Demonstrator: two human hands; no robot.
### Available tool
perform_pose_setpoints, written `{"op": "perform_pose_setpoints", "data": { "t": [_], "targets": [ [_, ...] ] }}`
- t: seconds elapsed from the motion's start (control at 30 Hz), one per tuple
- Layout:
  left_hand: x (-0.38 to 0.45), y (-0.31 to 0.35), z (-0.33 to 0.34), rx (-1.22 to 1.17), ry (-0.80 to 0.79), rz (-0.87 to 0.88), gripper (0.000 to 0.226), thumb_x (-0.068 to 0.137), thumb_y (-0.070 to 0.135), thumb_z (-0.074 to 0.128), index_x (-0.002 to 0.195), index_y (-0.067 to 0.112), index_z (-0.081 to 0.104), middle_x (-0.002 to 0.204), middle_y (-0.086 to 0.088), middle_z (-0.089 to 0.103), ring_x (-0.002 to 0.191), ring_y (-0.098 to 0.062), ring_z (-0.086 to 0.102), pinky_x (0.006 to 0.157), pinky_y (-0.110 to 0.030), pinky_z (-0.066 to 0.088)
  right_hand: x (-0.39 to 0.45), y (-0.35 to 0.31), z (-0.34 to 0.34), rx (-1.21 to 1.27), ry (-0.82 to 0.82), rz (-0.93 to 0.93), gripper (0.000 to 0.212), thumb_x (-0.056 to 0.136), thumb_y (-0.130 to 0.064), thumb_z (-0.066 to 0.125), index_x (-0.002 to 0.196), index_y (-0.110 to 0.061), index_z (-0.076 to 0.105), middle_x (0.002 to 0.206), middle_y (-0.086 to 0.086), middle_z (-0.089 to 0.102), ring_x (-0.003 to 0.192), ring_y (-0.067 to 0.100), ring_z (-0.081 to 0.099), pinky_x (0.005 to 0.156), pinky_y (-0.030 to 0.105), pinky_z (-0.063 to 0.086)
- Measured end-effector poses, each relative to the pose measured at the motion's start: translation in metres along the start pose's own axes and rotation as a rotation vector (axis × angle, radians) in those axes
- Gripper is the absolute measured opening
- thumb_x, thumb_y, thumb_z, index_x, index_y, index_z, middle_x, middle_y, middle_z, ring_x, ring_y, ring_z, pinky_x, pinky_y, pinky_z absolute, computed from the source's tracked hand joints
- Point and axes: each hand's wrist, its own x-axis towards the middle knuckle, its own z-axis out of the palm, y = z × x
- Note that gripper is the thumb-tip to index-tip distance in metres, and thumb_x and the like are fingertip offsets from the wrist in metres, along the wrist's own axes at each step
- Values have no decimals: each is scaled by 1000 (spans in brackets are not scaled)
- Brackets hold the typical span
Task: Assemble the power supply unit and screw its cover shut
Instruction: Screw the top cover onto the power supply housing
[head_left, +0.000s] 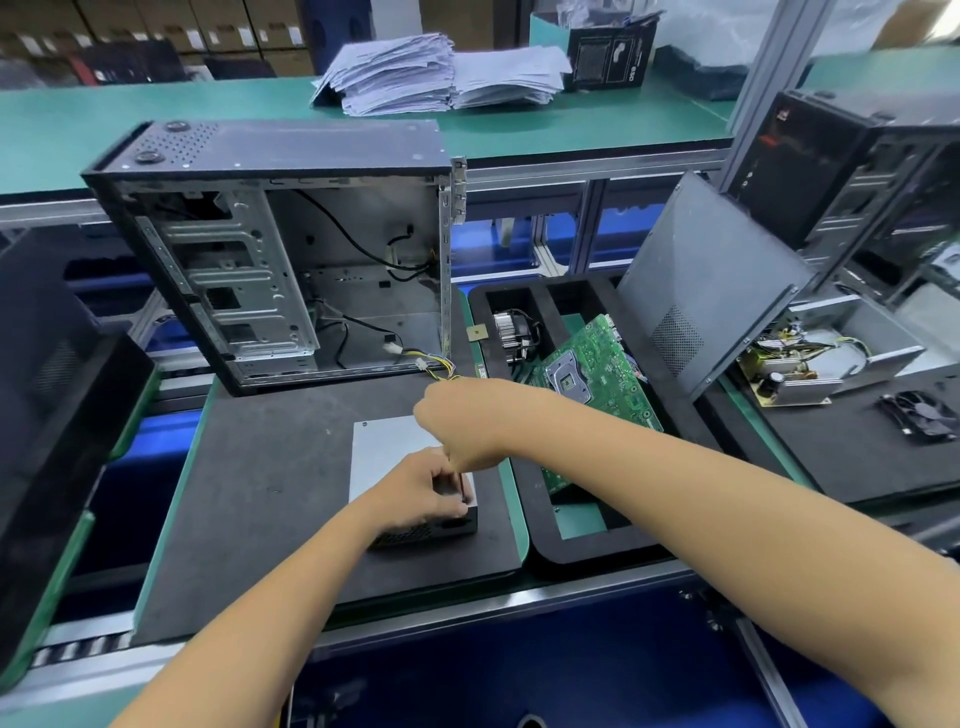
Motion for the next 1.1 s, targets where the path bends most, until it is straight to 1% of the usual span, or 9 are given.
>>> {"op": "perform_pose_setpoints", "data": {
  "t": [0.13, 0.27, 0.37, 0.47, 0.7, 0.77, 0.87, 1.0, 1.1],
  "targets": [
    [1, 0, 1, 3, -4, -10, 9, 74, 2, 70, 80, 7, 70, 62, 21, 63, 58, 3, 52, 59, -12, 41, 3, 0, 5, -35, 62, 73, 16, 96, -22, 46, 89, -9, 54, 90, 10, 56, 73, 28, 50, 59, 33, 42],
    [1, 1, 0, -1, 1, 5, 9, 75, -4, 69, 84, -1, 67, 58, 23, 61, 52, 7, 52, 50, -4, 35, 2, 4, 5, 21, -20, 21, 19, 88, -22, 53, 98, -6, 52, 89, 5, 47, 76, 25, 49, 57, 32, 40],
    [1, 0, 1, 15, 3, 5, 9, 75, -3, 70, 84, -4, 67, 61, 24, 62, 53, 7, 52, 50, -5, 35, 1, 6, 4, 5, 57, 33, 24, 86, -18, 56, 69, -13, 40, 71, 4, 41, 60, 20, 45, 47, 28, 33],
    [2, -1, 0, 22, 19, 13, 8, 73, -2, 72, 81, 1, 69, 65, 22, 63, 61, 5, 54, 59, -8, 38, 1, 5, 2, -37, 67, 59, 35, 88, -17, 55, 64, -16, 29, 67, 2, 33, 55, 16, 39, 48, 27, 32],
    [1, -3, -1, 24, -6, 27, 13, 75, -5, 71, 85, -7, 64, 62, 24, 62, 58, 7, 54, 57, -6, 38, -3, 5, 4, -22, -10, 16, 11, 87, -13, 54, 95, -5, 55, 87, 9, 52, 64, 20, 49, 51, 30, 40],
    [1, -3, -1, 30, -16, 25, 11, 76, -6, 70, 86, -3, 66, 61, 25, 61, 59, 7, 55, 58, -7, 38, -3, 6, 6, -12, 22, -13, 5, 86, -11, 55, 83, -7, 53, 86, 9, 52, 75, 26, 54, 61, 34, 47],
    [2, -3, -2, 18, -40, 8, 18, 77, -8, 67, 84, 9, 67, 60, 21, 62, 59, 4, 55, 60, -11, 42, -1, 6, 6, 27, 114, -27, 30, 81, -9, 57, 63, -12, 34, 64, 3, 39, 66, 27, 48, 55, 30, 41],
    [1, -4, -2, -5, -46, -12, 20, 78, -9, 64, 84, 10, 66, 58, 17, 62, 58, 1, 56, 61, -14, 46, 4, 7, 9, 69, 137, -40, 33, 79, -10, 60, 59, -15, 34, 61, 2, 38, 53, 17, 41, 48, 27, 34],
    [1, -2, -3, 1, -45, 0, 20, 80, -9, 60, 84, 9, 66, 68, 18, 65, 66, 2, 59, 67, -11, 46, 9, 8, 13, 121, 136, -45, 21, 80, -14, 63, 67, -9, 47, 67, 7, 51, 63, 22, 49, 55, 31, 46]
  ]
}}
